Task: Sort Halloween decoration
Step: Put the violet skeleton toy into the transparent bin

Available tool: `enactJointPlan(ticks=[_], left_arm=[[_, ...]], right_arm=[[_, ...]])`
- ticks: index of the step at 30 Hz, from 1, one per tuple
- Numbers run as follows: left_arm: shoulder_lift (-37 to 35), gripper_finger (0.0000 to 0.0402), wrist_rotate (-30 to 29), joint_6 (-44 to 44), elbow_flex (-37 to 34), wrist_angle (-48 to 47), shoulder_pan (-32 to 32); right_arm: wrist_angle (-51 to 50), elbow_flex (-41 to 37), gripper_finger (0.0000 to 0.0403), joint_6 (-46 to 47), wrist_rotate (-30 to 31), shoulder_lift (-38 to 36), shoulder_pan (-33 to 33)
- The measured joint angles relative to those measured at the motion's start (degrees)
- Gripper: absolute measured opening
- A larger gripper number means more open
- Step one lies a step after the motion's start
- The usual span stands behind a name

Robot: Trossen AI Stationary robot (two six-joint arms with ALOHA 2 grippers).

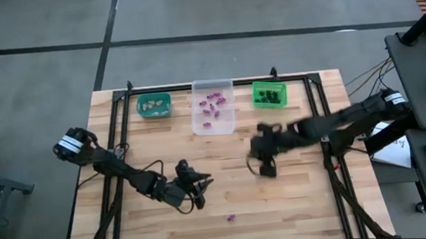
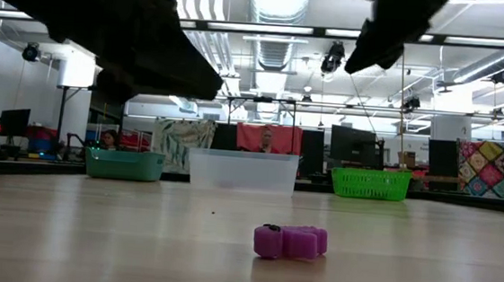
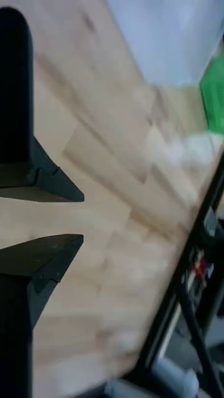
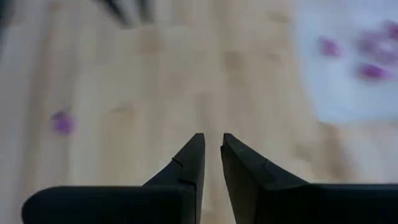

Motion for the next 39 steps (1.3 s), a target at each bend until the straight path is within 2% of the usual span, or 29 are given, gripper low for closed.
enactJointPlan(ticks=[3,7,18,24,31,36,39], left_arm=[[0.40,0.0077,-0.26,-0.09,0.00,2.20,-1.93],[0.25,0.0077,-0.36,-0.11,0.06,3.54,-3.78],[0.23,0.0077,0.12,-0.31,3.30,3.38,-4.91],[0.23,0.0077,0.14,2.79,5.17,3.00,-5.84],[0.21,0.0077,0.12,2.32,5.49,2.85,-6.52],[0.21,0.0077,0.10,1.96,5.49,3.32,-6.54],[0.21,0.0077,0.08,2.13,5.70,3.21,-6.54]], right_arm=[[10.65,-4.92,0.0048,-1.12,-0.03,0.99,6.85],[22.28,-8.97,0.0048,-1.23,-0.02,3.54,12.78],[36.33,-8.63,0.0050,-0.58,0.00,16.00,17.38],[35.77,-4.47,0.0050,-1.35,-0.51,22.89,19.28],[28.72,1.45,0.0050,-5.09,-0.46,28.10,20.46],[29.03,5.48,0.0050,-7.90,-0.43,31.41,20.46],[25.91,8.02,0.0050,-9.20,0.32,33.68,20.45]])
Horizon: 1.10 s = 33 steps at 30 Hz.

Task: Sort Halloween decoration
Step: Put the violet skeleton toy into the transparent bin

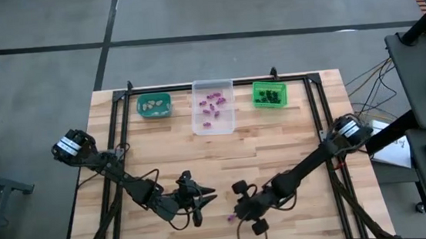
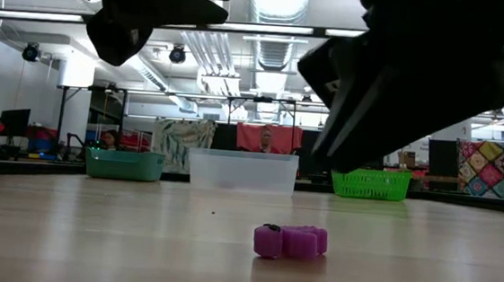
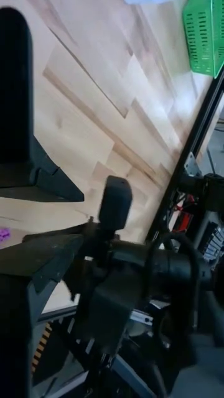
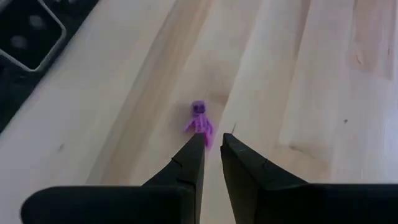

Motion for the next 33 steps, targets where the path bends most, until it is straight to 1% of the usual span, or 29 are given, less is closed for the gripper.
enactJointPlan(ticks=[3,6,8,10,12,15,19,22,25,28,33], left_arm=[[0.00,0.0077,-0.01,0.22,0.16,-0.04,-0.01],[0.00,0.0077,0.00,0.22,0.16,-0.01,-0.19],[0.00,0.0077,0.02,0.22,0.16,0.05,-0.22],[0.00,0.0077,0.02,0.22,0.16,0.07,-0.22],[0.00,0.0077,0.01,0.22,0.16,0.08,-0.22],[0.00,0.0077,0.02,0.20,0.14,0.09,-0.22],[0.02,0.0077,0.02,0.22,0.14,0.09,-0.24],[0.02,0.0077,0.03,0.22,0.14,0.09,-0.24],[0.04,0.0077,0.05,0.22,0.14,0.09,-0.33],[0.04,0.0077,0.04,0.22,0.14,0.09,-0.33],[0.04,0.0077,0.05,0.22,0.14,0.09,-0.35]], right_arm=[[-3.77,3.10,0.0045,-1.43,0.14,1.85,-0.10],[-4.89,4.87,0.0025,-2.84,0.98,3.36,-0.12],[-4.98,6.13,0.0015,-0.18,1.24,4.16,-0.12],[-6.23,7.73,0.0016,3.57,1.18,4.54,-0.48],[-10.66,9.63,0.0028,6.10,1.23,5.23,-1.11],[-18.30,12.30,0.0059,8.97,1.33,7.15,-1.87],[-17.80,14.13,0.0105,5.66,-0.64,9.23,-1.30],[-18.53,15.23,0.0129,4.25,-0.70,10.28,-0.84],[-19.66,15.38,0.0142,4.25,-0.16,10.01,-1.11],[-20.21,15.33,0.0150,4.91,0.12,8.01,-1.40],[-18.39,15.42,0.0153,8.06,0.14,5.90,-1.35]])
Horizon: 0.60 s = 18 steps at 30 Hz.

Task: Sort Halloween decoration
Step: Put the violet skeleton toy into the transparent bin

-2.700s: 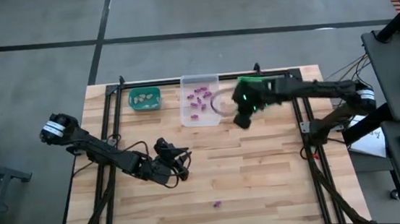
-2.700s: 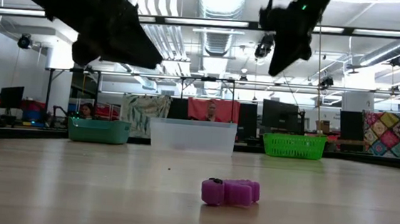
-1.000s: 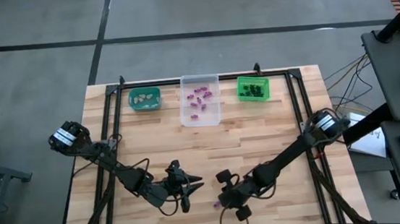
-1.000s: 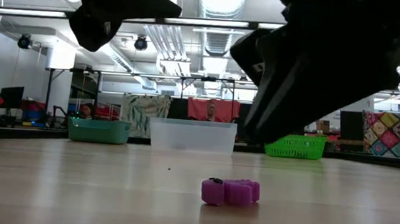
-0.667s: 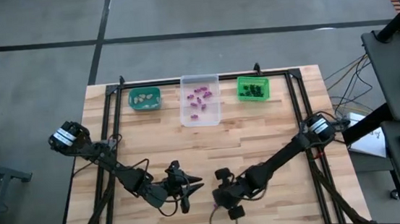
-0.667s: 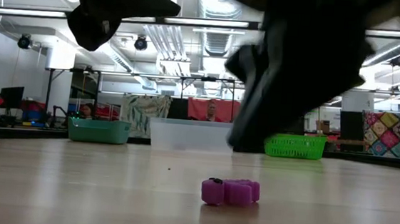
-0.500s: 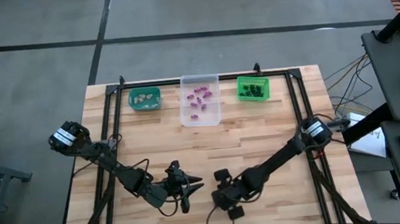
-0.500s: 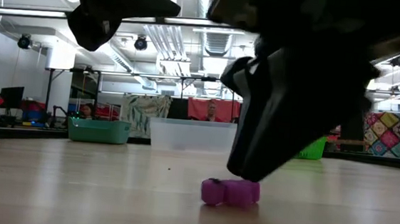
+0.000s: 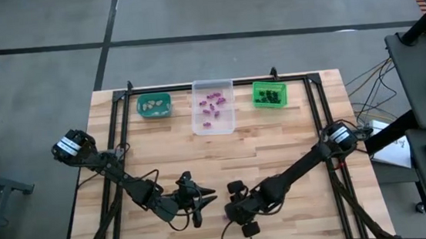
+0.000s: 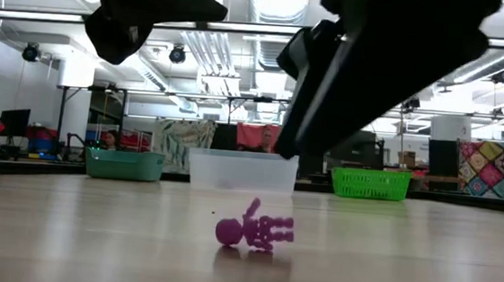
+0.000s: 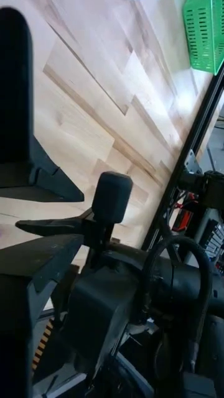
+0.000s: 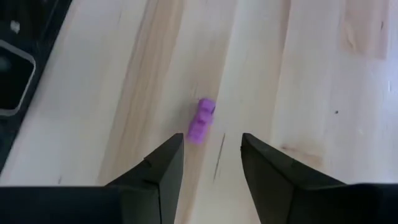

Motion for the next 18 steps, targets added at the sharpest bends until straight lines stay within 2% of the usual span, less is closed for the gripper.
enactJointPlan(ticks=[6,14,18], left_arm=[[0.00,0.0077,0.00,0.00,0.00,-0.02,0.00],[0.02,0.0077,0.02,0.00,-0.02,-0.02,0.00],[0.02,0.0077,0.03,0.02,-0.07,-0.04,0.00]], right_arm=[[3.20,0.00,0.0153,3.91,2.48,1.29,0.53],[7.31,-0.07,0.0153,5.33,0.95,5.71,1.01],[7.31,-0.07,0.0142,6.56,2.57,7.23,1.08]])
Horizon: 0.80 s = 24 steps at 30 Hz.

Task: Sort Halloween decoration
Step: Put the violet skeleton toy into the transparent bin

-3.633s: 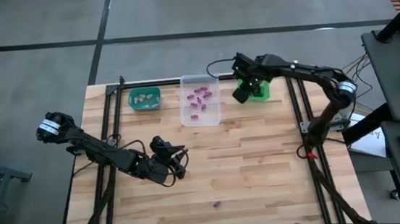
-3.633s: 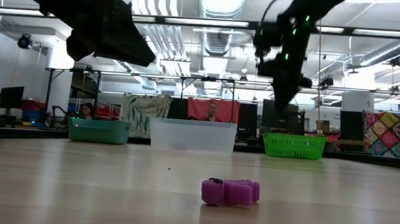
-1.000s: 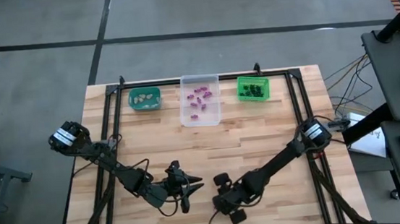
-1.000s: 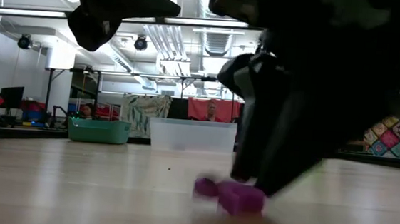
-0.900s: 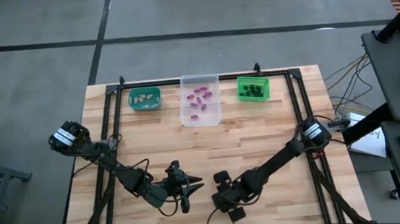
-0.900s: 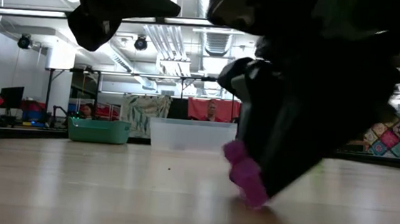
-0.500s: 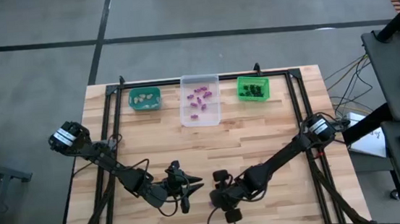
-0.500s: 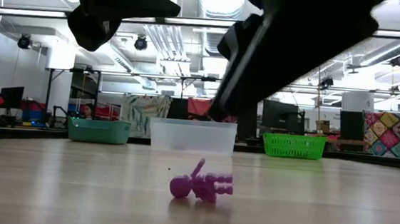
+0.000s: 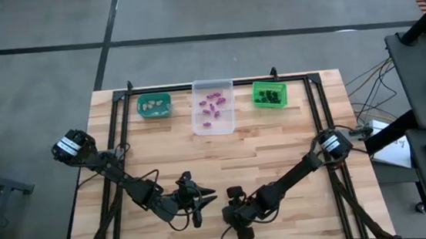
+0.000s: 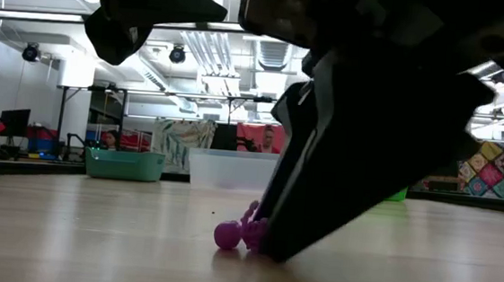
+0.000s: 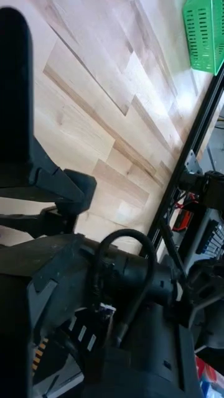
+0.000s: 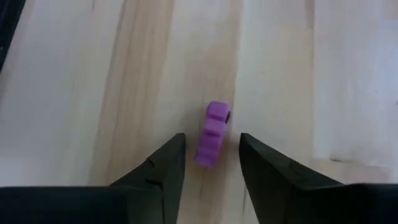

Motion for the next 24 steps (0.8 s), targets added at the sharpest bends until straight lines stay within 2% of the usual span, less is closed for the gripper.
enactJointPlan(ticks=[3,8,13,17,19,24], left_arm=[[0.00,0.0077,0.00,0.00,0.00,0.01,0.00],[0.00,0.0077,-0.12,0.38,0.00,0.02,-0.14],[-0.61,0.0077,-0.54,5.66,0.72,-0.02,-1.38],[-3.98,0.0077,-1.52,13.98,0.96,-0.19,-3.54],[-6.24,0.0077,-4.34,18.56,0.80,-0.70,-4.87],[-13.51,0.0077,-17.49,28.67,-1.36,-5.17,-8.20]], right_arm=[[0.37,0.09,0.0108,-0.50,0.51,0.53,-0.15],[0.44,0.11,0.0024,-2.62,0.82,0.35,-0.31],[-1.27,-0.11,0.0016,-5.67,0.98,-1.79,-1.10],[-7.17,-0.11,0.0015,-9.26,0.73,-6.63,-3.77],[-9.82,-0.11,0.0015,-12.16,0.54,-9.37,-6.22],[-12.30,-0.11,0.0014,-21.59,-0.20,-15.62,-15.31]])
